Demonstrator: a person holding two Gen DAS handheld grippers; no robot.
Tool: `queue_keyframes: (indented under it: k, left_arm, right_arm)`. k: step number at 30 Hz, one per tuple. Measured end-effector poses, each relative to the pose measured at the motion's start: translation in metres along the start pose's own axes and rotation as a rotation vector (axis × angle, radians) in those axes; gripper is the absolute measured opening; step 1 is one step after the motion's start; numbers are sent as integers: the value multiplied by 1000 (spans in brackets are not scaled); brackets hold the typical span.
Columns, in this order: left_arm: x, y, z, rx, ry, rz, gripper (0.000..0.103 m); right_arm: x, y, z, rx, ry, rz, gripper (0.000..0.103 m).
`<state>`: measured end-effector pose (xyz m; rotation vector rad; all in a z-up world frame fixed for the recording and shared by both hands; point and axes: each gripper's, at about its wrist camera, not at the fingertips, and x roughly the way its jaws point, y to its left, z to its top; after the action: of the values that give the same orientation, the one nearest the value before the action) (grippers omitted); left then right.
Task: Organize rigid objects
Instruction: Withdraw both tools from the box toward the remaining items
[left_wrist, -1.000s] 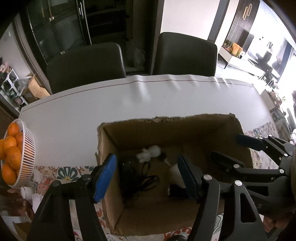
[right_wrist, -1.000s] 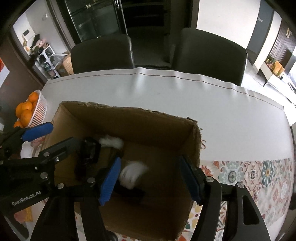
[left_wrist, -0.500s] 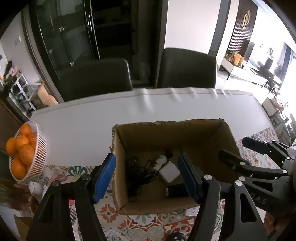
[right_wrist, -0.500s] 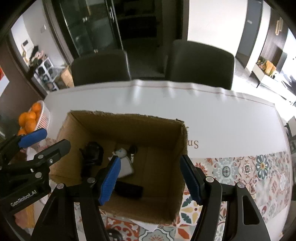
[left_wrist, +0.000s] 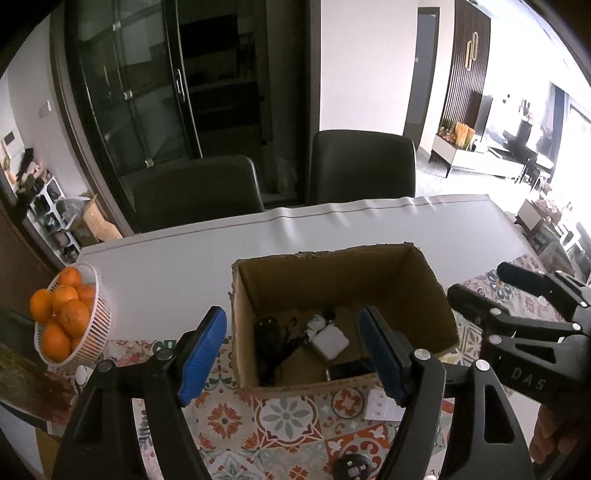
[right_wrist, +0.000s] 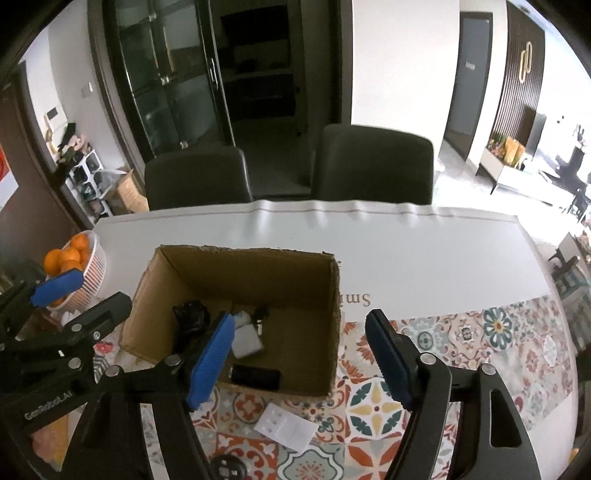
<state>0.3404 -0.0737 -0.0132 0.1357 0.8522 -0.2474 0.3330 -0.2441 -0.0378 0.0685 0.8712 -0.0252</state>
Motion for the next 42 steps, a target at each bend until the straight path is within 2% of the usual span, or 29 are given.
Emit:
queue_keyframes:
  k: [5, 11, 22, 27, 42]
  left_arm:
    - [-16, -3, -13, -5, -31, -2, 76]
    - [-33, -8, -31, 3, -60, 13, 78]
    - [-51, -17, -65, 4, -75, 18, 78]
    - [-54, -22, -82, -9, -64, 25, 78]
    - [-38, -36, -128, -65, 56, 19, 78]
  right_arm:
    - [-21, 2, -10, -10, -57, -39, 79]
    - [-41, 1, -26, -10, -99, -50, 80]
    - [-62, 0, -59, -15, -117, -33, 80]
    - [-63, -4, -70, -25, -102, -29, 80]
    - [-50, -8, -109, -96, -33, 16, 80]
